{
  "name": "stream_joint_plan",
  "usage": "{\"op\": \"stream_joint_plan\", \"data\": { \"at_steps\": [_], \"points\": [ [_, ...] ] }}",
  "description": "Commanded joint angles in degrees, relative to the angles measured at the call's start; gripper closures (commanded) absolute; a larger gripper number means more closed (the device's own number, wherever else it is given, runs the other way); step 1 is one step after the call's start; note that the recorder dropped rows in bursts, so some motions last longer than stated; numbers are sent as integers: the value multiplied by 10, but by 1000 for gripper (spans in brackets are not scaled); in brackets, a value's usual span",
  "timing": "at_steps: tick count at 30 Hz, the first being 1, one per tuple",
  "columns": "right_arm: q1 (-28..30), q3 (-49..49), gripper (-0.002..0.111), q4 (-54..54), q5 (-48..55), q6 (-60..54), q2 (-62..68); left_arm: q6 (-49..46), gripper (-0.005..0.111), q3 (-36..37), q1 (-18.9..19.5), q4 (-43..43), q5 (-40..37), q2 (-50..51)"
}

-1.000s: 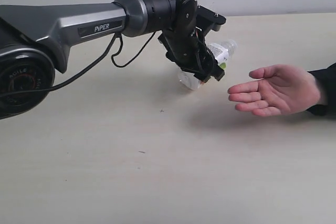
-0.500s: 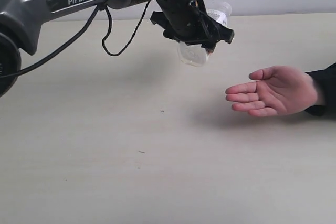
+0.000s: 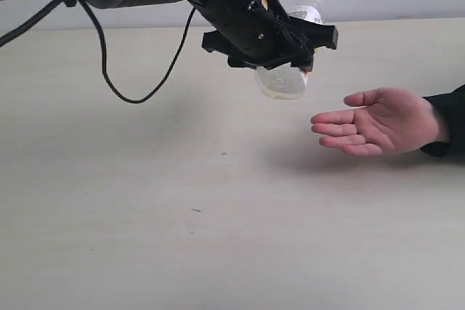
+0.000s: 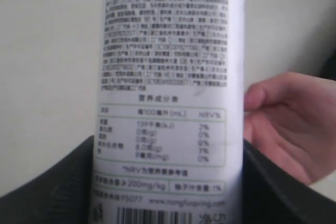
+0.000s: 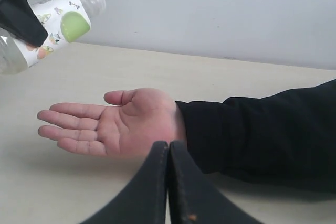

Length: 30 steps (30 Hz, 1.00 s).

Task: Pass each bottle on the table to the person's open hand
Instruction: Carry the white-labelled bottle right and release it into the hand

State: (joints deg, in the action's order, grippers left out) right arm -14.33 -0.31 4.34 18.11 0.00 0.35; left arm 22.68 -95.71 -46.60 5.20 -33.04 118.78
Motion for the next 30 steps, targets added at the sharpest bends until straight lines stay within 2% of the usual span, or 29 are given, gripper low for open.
{"op": "stream_joint_plan", "data": {
  "at_steps": [1, 6, 10, 15, 23, 30],
  "points": [
    [3, 3, 108, 1, -4, 0, -3, 6, 107, 75, -36, 67, 105, -47],
    [3, 3, 108, 1, -4, 0, -3, 4, 107, 104, -76, 204, 162, -40],
    [3, 3, 108, 1, -4, 0, -3, 6, 107, 104, -112, 244, 208, -23],
    [3, 3, 108, 1, -4, 0, -3, 21, 107, 104, -133, 335, 255, 0],
    [3, 3, 108, 1, -4, 0, -3, 34, 107, 104, -141, 428, 293, 37],
    [3, 3, 108, 1, -4, 0, -3, 21, 106, 104, -141, 430, 294, 47]
  ]
}}
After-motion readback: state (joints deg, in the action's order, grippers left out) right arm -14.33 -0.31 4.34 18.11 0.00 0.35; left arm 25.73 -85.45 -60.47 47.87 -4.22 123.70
